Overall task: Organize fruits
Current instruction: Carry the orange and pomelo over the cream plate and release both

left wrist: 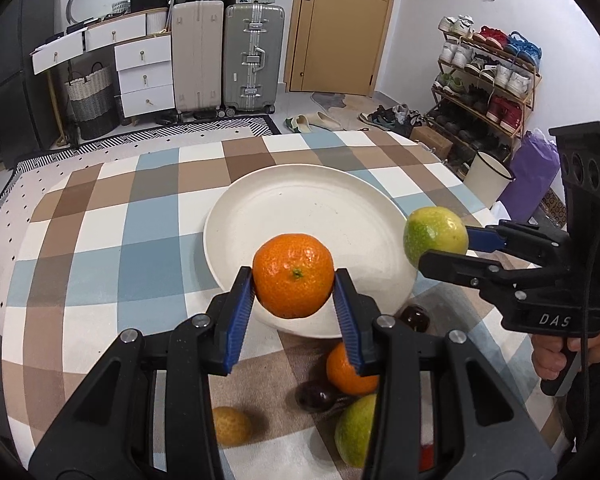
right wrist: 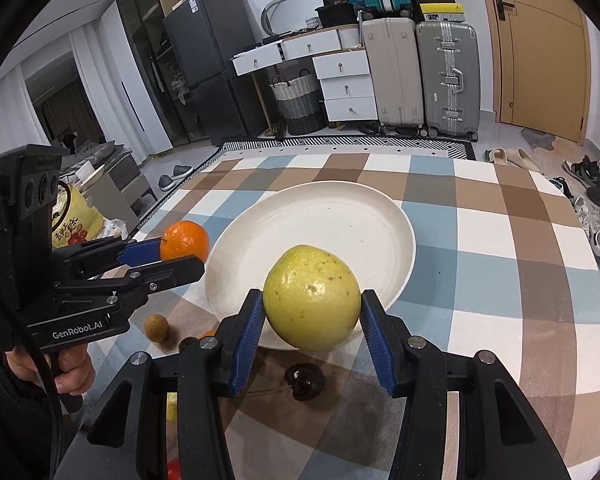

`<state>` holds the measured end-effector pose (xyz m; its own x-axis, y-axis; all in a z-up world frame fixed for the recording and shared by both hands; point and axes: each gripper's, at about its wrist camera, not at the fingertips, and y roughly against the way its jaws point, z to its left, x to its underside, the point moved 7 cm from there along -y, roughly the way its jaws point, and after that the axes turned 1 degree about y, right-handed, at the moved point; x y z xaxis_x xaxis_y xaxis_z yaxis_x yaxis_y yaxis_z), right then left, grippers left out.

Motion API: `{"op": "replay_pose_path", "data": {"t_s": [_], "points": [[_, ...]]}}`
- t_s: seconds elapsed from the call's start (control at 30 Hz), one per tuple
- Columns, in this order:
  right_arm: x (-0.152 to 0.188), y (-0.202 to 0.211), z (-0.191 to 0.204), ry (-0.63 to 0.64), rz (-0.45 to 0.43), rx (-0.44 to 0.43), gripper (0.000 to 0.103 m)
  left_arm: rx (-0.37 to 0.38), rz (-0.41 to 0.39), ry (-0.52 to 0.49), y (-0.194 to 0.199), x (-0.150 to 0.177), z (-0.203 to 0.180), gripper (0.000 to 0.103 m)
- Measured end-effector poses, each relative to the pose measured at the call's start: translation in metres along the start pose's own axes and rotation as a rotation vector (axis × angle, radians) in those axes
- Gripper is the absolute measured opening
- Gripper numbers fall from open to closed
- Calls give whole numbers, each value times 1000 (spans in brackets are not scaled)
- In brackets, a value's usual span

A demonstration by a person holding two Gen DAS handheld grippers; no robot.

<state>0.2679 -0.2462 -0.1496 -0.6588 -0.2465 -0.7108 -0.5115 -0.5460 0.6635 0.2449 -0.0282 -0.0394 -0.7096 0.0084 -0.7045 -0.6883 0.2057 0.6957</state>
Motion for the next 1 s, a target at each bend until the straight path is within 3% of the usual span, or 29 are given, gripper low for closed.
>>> {"op": "replay_pose_path", "data": {"t_s": [0.47, 1.0], "points": [[-3, -31, -7, -4, 29, 14, 49, -40, 46, 14, -46, 0, 10, 37], [-1, -44, -13, 10, 55, 72, 49, -59, 81, 12, -72, 4, 9, 37]]}}
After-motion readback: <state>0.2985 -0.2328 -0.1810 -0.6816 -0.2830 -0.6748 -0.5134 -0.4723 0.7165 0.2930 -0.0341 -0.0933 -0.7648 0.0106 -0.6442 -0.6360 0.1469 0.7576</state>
